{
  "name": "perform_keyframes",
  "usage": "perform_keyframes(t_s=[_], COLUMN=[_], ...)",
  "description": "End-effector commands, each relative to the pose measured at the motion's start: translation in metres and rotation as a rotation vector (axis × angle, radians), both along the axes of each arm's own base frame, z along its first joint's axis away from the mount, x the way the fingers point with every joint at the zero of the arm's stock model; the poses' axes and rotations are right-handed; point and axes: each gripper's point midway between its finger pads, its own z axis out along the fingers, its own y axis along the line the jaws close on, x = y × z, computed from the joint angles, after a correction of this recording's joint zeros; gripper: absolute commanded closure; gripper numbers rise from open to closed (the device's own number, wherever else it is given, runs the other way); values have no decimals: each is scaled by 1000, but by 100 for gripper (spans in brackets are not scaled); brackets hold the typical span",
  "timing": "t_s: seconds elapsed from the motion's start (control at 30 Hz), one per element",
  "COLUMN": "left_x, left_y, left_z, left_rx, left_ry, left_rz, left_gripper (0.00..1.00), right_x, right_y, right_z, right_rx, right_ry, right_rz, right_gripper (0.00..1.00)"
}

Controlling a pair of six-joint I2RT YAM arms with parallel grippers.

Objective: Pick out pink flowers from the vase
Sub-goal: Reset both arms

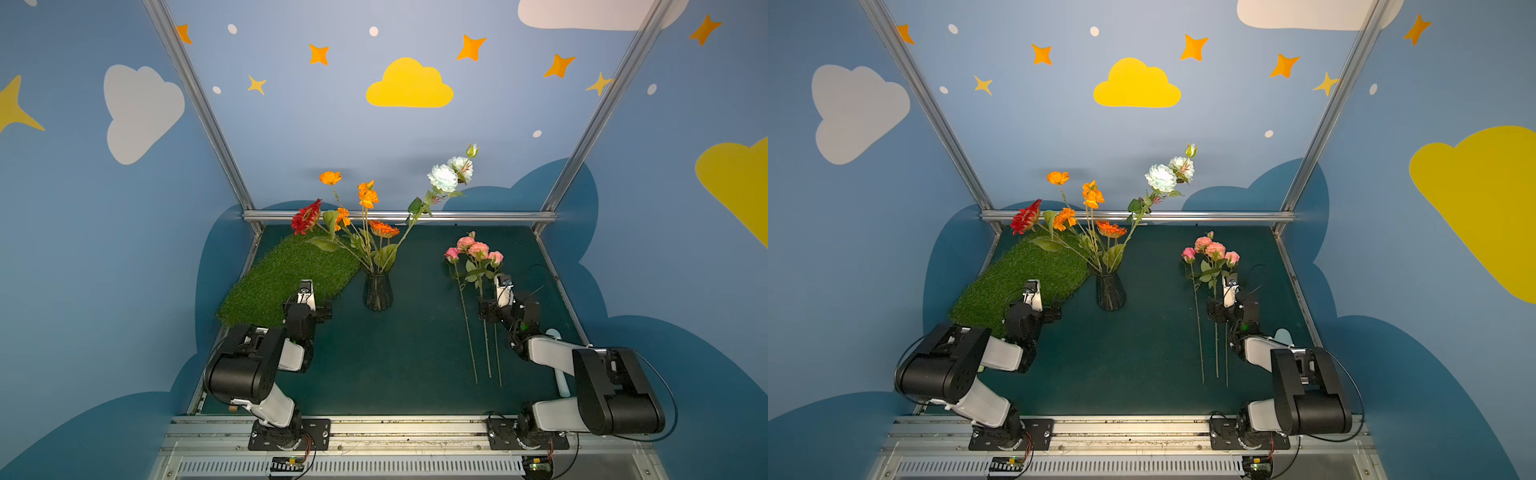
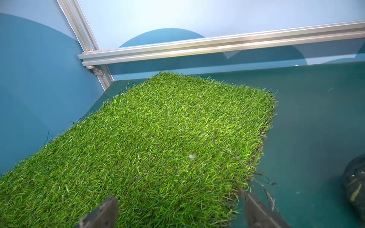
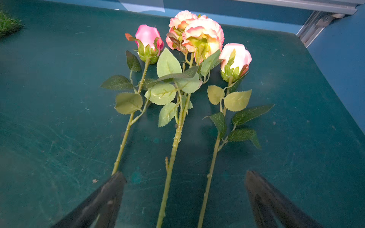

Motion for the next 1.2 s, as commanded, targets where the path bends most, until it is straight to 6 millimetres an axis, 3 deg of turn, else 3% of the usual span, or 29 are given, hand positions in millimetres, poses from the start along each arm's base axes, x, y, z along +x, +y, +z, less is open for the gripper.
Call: perform_keyframes(t_s=[0.0, 0.33, 1.17], left_x=[6, 13, 13], left_y=[-1, 2, 3], left_z=[11, 7, 8], left_rx=[4, -23, -33], left_ry=[-37, 11, 4], left_rz=[-5, -9, -14], left_gripper=[0, 0, 0], right_x=[18, 15, 15], right_y=[-7, -12, -12], right_z=[15, 10, 11], right_rx=[15, 17, 16], right_ry=[-95, -6, -13], right_rz=[-51, -58, -61], right_gripper=[3, 3, 3])
